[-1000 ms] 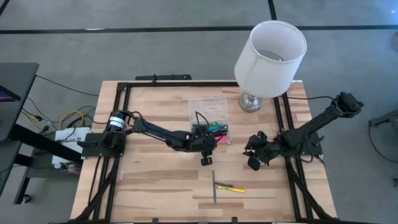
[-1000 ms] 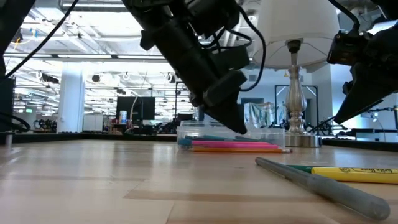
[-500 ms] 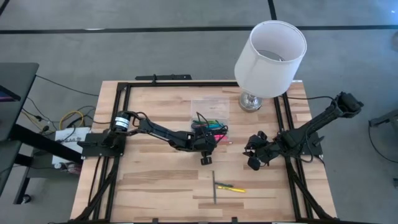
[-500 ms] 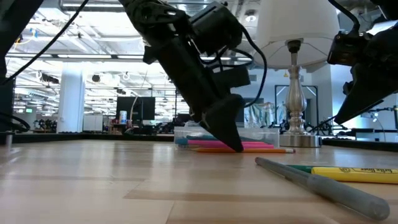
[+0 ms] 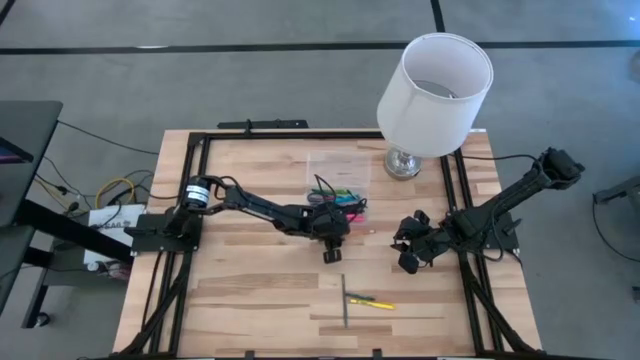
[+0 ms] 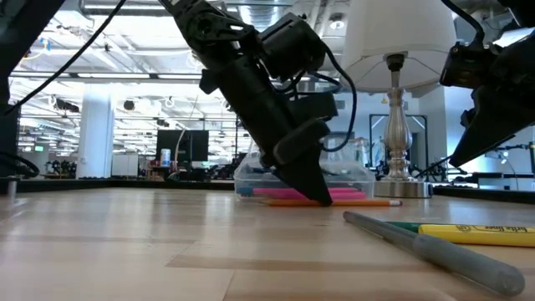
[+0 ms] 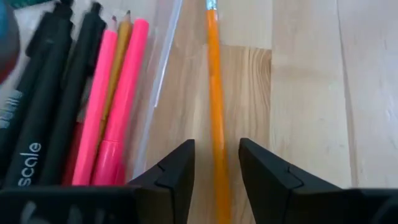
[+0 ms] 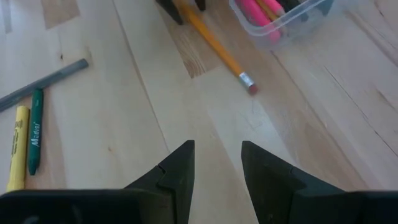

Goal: Pick & place school supplies into a supply box
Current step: Put the yellow pencil into the transparent supply box

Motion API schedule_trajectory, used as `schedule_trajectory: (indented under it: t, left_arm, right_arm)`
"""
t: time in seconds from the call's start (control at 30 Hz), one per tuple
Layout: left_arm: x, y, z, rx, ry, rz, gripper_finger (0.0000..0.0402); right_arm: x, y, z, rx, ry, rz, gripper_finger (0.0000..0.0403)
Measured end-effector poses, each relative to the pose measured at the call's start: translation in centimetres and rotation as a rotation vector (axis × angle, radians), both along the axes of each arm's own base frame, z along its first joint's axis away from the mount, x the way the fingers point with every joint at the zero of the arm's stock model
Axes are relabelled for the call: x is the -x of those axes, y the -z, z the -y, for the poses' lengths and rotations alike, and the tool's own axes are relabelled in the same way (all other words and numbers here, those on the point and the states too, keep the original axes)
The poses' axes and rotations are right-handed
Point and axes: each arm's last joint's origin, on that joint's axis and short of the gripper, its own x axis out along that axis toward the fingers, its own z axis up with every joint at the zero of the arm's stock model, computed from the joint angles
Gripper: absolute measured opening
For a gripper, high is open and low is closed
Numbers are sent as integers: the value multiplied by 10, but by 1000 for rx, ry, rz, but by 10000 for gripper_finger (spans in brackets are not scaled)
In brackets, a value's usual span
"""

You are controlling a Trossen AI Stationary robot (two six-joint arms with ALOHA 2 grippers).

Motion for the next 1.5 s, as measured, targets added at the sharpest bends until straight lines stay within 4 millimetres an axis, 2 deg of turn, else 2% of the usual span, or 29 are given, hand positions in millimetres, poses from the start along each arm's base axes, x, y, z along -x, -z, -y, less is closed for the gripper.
schedule_trajectory:
  t: [0.43, 0.87, 1.03, 1.3, 1.5]
  left_arm:
    - [3, 2, 21, -12, 41, -14, 117]
    - [7, 3, 48, 4, 80, -15, 68]
    - [7, 2, 51, 17, 72, -20, 64]
    - [-1, -13, 54, -55, 103, -73, 64]
    - [0, -13, 52, -40, 113, -92, 64]
  right_arm:
    - [0, 0, 0, 7, -3, -4, 124]
    - [-1, 0, -1, 36, -65, -2, 124]
    - [-1, 0, -1, 31, -94, -12, 124]
    - [-1, 0, -1, 40, -106, -13, 124]
    - [-1, 0, -2, 32, -110, -12, 124]
